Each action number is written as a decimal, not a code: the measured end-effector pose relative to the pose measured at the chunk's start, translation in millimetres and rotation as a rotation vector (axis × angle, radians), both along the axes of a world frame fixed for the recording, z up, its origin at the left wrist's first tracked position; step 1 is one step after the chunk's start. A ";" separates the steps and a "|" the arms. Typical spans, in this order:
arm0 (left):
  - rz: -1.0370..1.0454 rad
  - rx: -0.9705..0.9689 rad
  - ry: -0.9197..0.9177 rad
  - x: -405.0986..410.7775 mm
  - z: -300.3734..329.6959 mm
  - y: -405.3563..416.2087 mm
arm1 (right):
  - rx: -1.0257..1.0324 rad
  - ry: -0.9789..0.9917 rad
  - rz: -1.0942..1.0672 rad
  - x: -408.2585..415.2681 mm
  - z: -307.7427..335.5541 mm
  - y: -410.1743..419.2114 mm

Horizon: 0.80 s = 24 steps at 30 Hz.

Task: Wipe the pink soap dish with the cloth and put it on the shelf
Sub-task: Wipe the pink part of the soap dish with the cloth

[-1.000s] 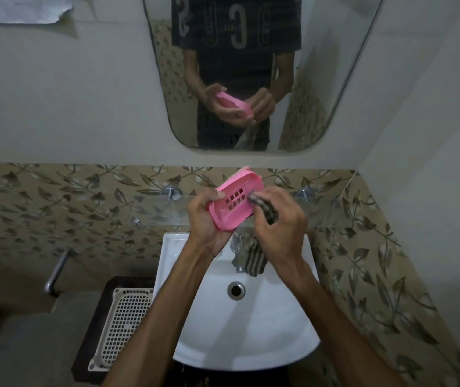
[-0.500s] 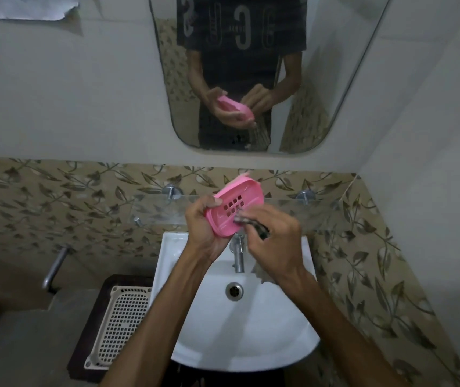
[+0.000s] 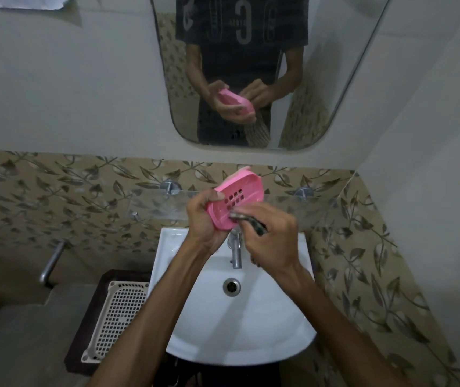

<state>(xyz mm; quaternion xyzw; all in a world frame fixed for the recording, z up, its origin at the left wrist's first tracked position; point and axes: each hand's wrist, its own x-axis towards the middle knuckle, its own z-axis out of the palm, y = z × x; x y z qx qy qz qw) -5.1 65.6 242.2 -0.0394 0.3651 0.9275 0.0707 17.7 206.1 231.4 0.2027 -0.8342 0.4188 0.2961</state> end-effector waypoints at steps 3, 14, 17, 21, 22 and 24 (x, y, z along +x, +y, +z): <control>-0.018 0.010 0.016 1.3 0.0 -0.7 | -0.088 -0.022 -0.114 -5.8 2.8 3.0; 0.002 0.016 -0.006 5.6 -4.2 -5.0 | 0.062 0.066 0.010 -2.7 -1.1 0.1; 0.013 0.009 0.003 5.6 -5.7 -2.3 | -0.078 -0.024 -0.068 -2.6 -0.2 -0.3; 0.010 -0.012 -0.013 4.1 -4.3 -1.0 | -0.037 -0.001 -0.033 2.4 -5.8 -6.1; 0.015 -0.005 -0.009 3.8 -6.2 -0.6 | -0.116 -0.041 -0.102 0.8 -5.7 -5.4; 0.023 0.017 -0.017 4.5 -9.2 -0.5 | -0.096 -0.028 -0.095 3.0 -5.4 -7.8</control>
